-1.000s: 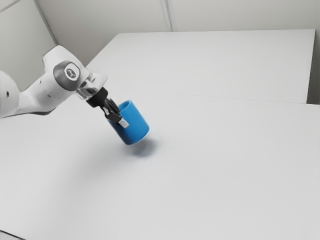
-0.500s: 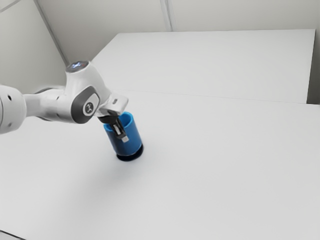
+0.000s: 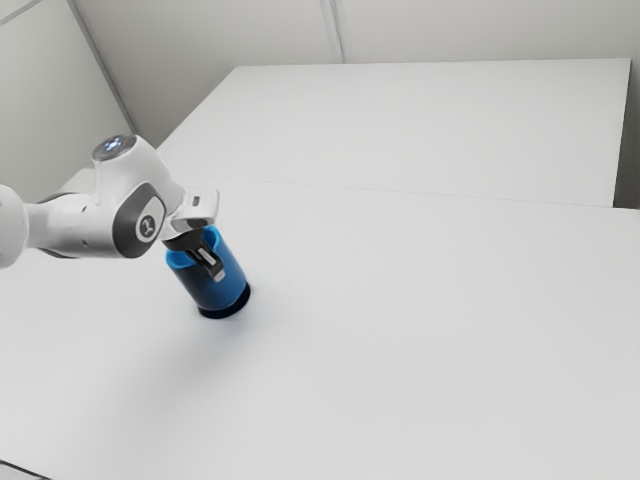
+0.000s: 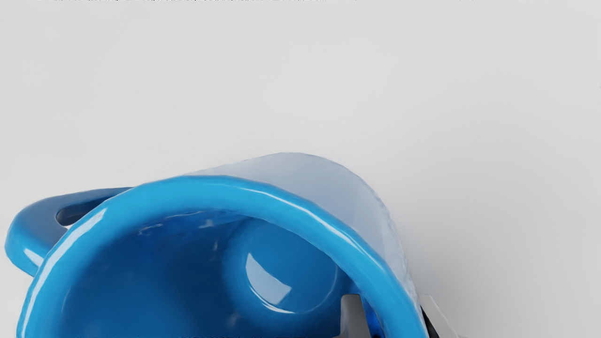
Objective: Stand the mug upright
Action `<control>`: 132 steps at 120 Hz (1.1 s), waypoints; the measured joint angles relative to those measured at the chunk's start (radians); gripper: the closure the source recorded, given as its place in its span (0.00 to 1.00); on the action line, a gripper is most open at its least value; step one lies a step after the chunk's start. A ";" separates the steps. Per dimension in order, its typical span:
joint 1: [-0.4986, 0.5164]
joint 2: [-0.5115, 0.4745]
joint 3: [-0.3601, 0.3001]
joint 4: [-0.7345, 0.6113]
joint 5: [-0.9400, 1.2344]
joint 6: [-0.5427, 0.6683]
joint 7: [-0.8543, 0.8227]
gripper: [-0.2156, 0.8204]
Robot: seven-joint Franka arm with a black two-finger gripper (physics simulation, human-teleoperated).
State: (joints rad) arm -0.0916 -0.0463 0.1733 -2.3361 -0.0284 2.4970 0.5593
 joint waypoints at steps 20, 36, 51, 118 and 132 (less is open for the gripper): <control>-0.045 -0.004 0.000 -0.002 -0.006 0.006 -0.023 0.71; -0.047 -0.007 0.000 -0.002 -0.008 0.008 -0.037 0.59; -0.041 -0.020 -0.001 -0.004 -0.008 0.008 -0.048 0.43; -0.038 0.126 -0.054 0.597 -0.020 -0.470 -0.130 0.22; -0.032 0.188 -0.054 0.699 -0.014 -0.625 -0.163 0.22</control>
State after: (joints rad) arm -0.1236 0.1420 0.1196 -1.6366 -0.0422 1.8719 0.3965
